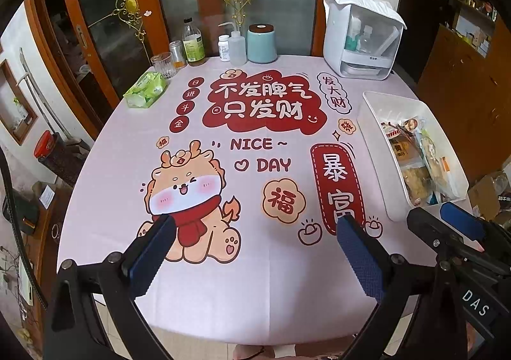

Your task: Organize snacks

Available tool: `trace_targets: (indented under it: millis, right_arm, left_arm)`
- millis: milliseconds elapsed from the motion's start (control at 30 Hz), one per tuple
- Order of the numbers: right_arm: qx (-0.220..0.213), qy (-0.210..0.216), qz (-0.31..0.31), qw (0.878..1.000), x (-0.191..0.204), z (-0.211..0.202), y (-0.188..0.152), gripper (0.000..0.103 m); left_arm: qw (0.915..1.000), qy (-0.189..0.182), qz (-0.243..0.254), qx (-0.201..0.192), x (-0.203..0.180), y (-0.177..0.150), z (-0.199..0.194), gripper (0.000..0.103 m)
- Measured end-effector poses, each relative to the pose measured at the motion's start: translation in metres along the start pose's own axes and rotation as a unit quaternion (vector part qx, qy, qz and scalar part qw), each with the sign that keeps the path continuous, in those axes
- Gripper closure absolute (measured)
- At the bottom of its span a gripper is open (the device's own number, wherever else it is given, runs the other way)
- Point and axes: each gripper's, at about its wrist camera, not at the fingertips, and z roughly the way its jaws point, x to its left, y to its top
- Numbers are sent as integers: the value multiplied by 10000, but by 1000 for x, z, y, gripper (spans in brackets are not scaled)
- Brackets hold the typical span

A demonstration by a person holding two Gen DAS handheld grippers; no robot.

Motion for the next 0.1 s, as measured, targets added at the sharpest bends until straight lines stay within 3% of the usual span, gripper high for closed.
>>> trace_targets:
  millis: [100]
  right_arm:
    - [4, 2, 0, 10000, 0, 0, 0, 43]
  left_arm:
    - [10000, -11, 32, 19, 2, -1, -1, 3]
